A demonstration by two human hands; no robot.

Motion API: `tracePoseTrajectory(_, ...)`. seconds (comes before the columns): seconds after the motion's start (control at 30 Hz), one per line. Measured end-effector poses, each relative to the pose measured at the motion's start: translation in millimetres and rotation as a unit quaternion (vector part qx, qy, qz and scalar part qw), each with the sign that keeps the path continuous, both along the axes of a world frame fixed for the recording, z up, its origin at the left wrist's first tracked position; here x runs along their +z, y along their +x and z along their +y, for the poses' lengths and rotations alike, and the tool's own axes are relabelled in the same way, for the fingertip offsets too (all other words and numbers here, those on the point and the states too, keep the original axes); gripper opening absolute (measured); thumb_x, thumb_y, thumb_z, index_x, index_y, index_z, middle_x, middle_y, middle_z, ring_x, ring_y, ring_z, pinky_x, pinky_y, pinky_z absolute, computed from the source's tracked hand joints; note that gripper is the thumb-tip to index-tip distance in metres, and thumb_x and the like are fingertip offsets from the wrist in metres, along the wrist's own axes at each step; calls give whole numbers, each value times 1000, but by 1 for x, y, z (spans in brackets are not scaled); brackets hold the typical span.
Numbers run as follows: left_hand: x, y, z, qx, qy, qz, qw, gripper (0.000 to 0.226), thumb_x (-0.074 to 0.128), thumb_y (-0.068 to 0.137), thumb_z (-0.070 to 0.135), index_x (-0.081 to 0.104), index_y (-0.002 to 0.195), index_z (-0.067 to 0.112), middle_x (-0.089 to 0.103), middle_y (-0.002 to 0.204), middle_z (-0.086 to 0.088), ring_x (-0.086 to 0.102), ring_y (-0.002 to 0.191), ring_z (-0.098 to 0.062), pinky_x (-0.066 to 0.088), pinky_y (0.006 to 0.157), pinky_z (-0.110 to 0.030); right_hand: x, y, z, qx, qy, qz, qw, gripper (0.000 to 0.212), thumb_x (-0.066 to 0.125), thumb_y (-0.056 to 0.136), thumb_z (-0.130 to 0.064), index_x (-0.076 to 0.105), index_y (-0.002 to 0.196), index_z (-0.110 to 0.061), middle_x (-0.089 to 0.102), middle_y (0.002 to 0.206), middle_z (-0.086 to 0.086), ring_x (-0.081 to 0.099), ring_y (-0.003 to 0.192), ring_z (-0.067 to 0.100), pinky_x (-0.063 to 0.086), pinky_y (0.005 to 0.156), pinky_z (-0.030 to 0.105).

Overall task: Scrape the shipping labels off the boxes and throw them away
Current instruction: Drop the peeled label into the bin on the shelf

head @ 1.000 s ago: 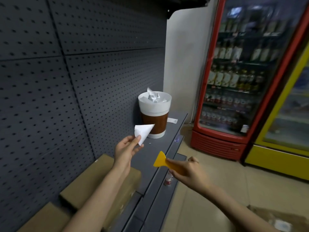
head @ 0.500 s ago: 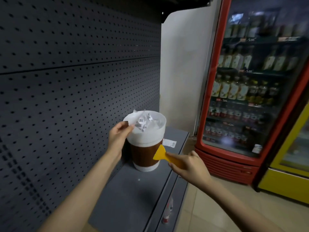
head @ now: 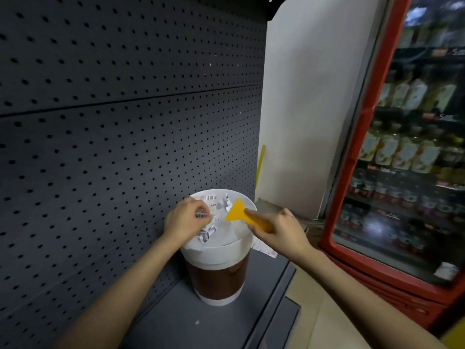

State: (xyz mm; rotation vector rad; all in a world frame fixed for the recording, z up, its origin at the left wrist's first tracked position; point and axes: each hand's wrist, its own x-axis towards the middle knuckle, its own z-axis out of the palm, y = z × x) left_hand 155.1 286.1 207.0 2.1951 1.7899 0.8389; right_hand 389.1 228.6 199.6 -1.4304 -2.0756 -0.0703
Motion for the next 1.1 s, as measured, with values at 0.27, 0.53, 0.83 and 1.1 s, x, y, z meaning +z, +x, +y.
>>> tracePoseTrajectory(0.27, -9, 13, 25, 50, -66, 138, 987, 23, 54, 81, 37, 69, 96, 27, 72, 101, 5, 60, 98, -16, 32, 93, -29, 7, 13, 75, 74, -31, -23, 996, 37, 53, 91, -45, 54, 128, -40, 29, 44, -10, 42, 66, 24, 34, 81, 28)
tracePoseTrajectory(0.53, -22, 35, 38, 6, -250, 177, 952, 35, 35, 92, 48, 56, 80, 22, 53, 56, 8, 54, 92, -20, 23, 97, -33, 3, 27, 106, 100, -50, -14, 994, 44, 43, 87, -55, 54, 127, -43, 32, 44, -14, 48, 71, 25, 33, 81, 26)
tracePoseTrajectory(0.83, -2, 23, 19, 79, -15, 67, 994, 31, 36, 77, 40, 62, 79, 23, 64, 81, 5, 62, 84, -16, 38, 95, -36, 8, 7, 113, 173, -30, 29, 984, 53, 37, 79, -58, 59, 124, -39, 60, 75, -5, 58, 70, 18, 30, 74, 25)
tracePoseTrajectory(1.1, 11, -61, -80, 237, 117, -3, 964, 19, 47, 78, 30, 63, 85, 23, 68, 85, 5, 63, 83, -18, 49, 78, -36, 22, -94, 79, 308, 25, 17, 951, 52, 38, 78, -57, 62, 121, -38, 62, 82, -5, 61, 76, 21, 33, 72, 27)
